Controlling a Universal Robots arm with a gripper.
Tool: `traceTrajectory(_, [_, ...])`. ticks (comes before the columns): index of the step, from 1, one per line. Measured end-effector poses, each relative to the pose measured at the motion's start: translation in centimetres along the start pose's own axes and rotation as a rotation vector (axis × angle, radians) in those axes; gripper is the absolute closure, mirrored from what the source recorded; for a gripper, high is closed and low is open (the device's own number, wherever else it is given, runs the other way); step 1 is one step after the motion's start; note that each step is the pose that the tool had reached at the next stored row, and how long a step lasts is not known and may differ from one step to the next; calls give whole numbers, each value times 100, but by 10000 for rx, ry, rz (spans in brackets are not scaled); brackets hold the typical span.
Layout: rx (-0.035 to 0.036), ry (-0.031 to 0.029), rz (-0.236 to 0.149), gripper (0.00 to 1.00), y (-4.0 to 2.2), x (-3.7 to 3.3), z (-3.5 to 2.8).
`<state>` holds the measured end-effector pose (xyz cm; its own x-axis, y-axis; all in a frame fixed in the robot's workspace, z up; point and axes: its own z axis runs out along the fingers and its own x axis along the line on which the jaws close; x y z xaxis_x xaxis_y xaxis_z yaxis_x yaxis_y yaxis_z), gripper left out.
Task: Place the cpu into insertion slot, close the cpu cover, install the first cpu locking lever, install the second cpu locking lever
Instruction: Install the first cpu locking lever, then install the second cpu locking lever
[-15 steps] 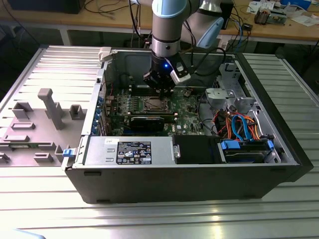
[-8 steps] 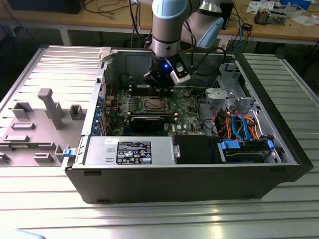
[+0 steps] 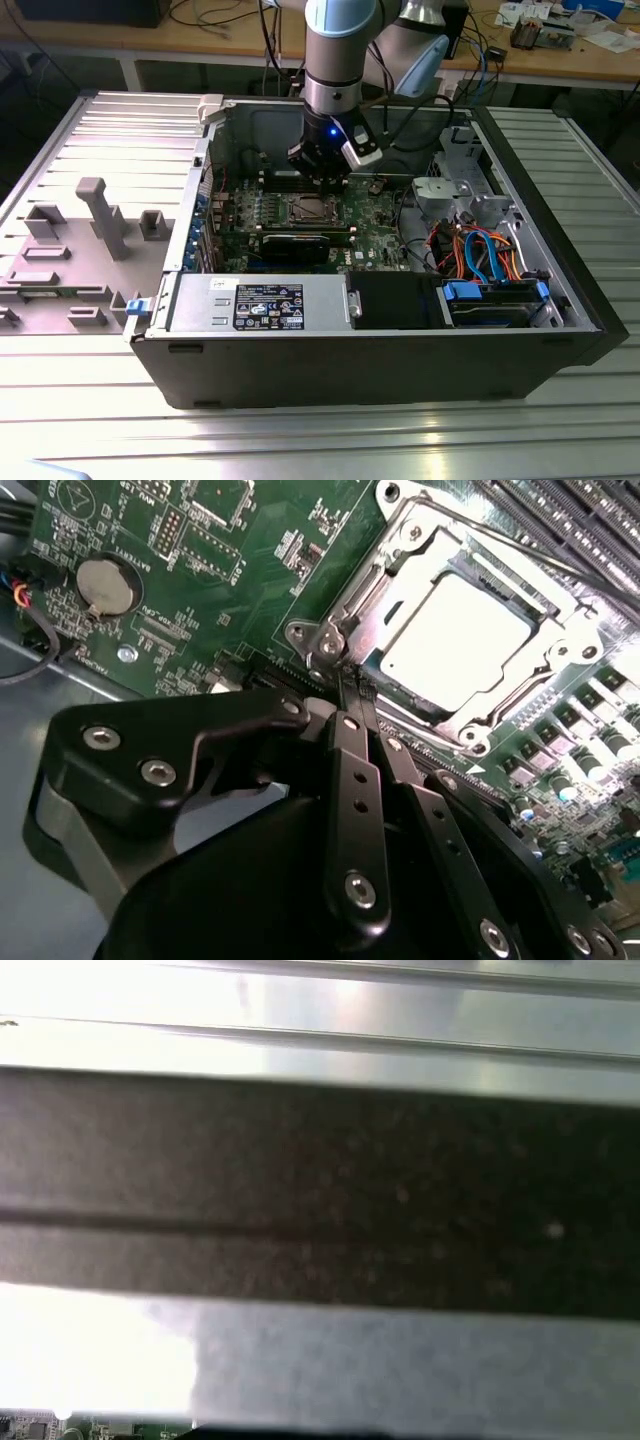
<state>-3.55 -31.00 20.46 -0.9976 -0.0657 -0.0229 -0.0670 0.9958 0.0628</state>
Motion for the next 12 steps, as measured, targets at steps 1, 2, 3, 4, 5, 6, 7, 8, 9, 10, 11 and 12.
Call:
traceTrajectory(1, [2, -1, -1, 89, 0, 0, 0])
traceTrajectory(2, [2, -2, -1, 89, 0, 0, 1])
traceTrajectory(3, [4, -1, -1, 89, 0, 0, 1])
traceTrajectory(4, [4, -2, -2, 89, 0, 0, 1])
traceTrajectory(5, [4, -1, -1, 89, 0, 0, 1])
traceTrajectory(6, [4, -1, -1, 89, 0, 0, 1])
traceTrajectory(7, [4, -2, -1, 89, 0, 0, 1])
traceTrajectory(8, [4, -1, -2, 89, 0, 0, 1])
traceTrajectory(9, [4, -1, -1, 89, 0, 0, 1])
traceTrajectory(10, [5, -1, -1, 89, 0, 0, 1])
traceTrajectory(11, [5, -1, -2, 89, 0, 0, 1])
traceTrajectory(12, [3, -3, -1, 89, -4, 0, 1])
